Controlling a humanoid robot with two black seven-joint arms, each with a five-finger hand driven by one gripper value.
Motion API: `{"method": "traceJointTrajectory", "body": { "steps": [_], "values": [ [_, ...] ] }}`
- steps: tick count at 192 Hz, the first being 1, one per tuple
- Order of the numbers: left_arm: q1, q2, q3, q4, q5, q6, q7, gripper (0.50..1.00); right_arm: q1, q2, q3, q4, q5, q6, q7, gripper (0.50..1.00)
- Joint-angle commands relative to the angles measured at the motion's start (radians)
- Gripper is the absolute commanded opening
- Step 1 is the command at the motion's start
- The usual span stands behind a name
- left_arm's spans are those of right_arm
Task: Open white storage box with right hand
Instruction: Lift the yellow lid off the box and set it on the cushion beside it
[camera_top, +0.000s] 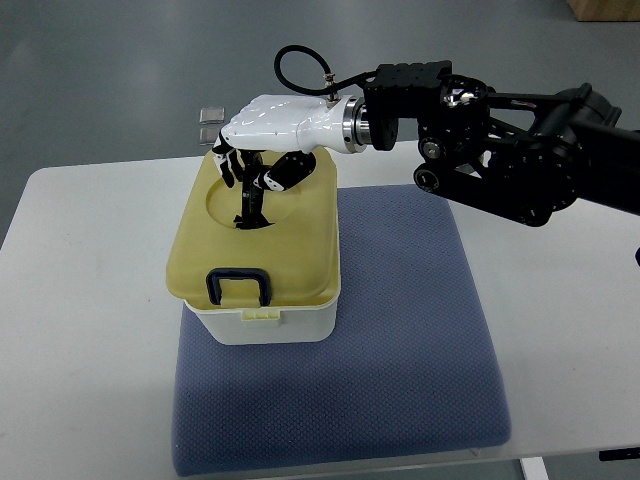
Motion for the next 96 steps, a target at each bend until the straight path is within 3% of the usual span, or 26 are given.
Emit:
{"method": "traceJointTrajectory", "body": {
  "steps": [1, 51, 96],
  "values": [
    [0.0, 0.0, 0.001, 0.001, 0.0, -0.001, 0.0, 1.0, 0.024, -0.016, 0.007, 0.008, 0.008, 0.001, 0.004, 0.5],
    [0.0, 0.0, 0.001, 0.003, 0.0, -0.001, 0.0, 1.0, 0.053, -0.119, 0.009, 0.08, 0.012, 0.007, 0.026, 0.5],
    [0.0, 0.0, 0.001, 0.006, 0.0, -0.001, 0.0, 1.0, 0.051, -0.285, 0.011, 0.181, 0.017, 0.01, 0.044, 0.5]
  ]
}}
